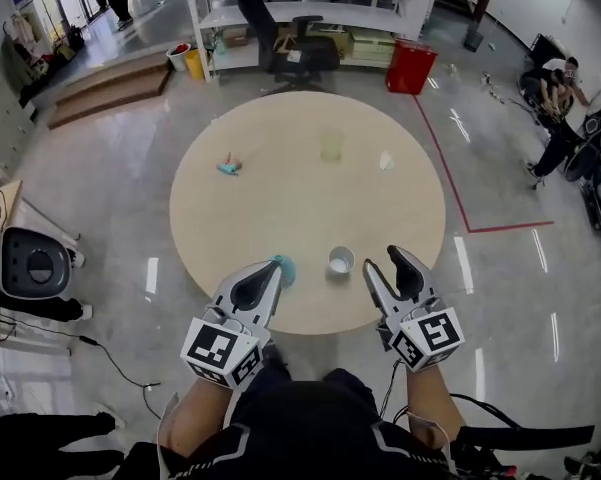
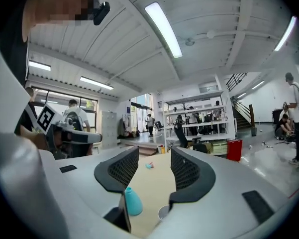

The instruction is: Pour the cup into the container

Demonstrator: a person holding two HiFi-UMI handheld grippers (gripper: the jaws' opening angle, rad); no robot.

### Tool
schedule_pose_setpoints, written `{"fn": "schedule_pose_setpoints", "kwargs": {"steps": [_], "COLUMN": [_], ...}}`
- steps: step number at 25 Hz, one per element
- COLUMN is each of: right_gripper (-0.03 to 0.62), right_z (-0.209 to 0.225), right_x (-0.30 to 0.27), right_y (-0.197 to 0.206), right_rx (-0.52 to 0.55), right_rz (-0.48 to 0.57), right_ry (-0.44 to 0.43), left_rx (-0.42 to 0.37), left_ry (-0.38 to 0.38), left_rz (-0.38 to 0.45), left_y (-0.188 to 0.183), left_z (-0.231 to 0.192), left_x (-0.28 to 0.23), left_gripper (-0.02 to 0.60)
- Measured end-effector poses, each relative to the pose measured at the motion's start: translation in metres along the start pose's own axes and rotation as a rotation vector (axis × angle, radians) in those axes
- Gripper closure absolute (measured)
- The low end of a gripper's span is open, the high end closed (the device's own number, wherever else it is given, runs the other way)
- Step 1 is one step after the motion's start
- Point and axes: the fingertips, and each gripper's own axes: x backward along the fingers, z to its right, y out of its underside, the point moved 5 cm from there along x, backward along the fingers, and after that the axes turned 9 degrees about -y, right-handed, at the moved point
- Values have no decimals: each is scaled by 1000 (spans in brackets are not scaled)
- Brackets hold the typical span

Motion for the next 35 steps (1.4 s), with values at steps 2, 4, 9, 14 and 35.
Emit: {"fn": "schedule_pose_setpoints", "kwargs": {"steps": [2,4,9,14,35], "right_gripper": [396,372,326,296,244], "right_z": [2,6,29,47,63], "right_x": [-14,-25,-42,-49,-71], "right_y": [8,20,57,113,270], "right_rx": [-5,-22,-72,-85,-148], "right_rz": [-19,-53,-123,-224,-479], "right_ry": [13,22,19,-34,-114], "left_rx": [7,26,65,87,228], "left_ry": [8,-2,-52,-142,-369], "left_rz": [-19,-39,-98,-184,-468], "left_y": [4,10,28,72,227], "left_z": [-19,-35,-57,-77,-127], "left_x": [-11,-20,-39,-48,-56], "left_gripper": [581,581,581,580,580]}}
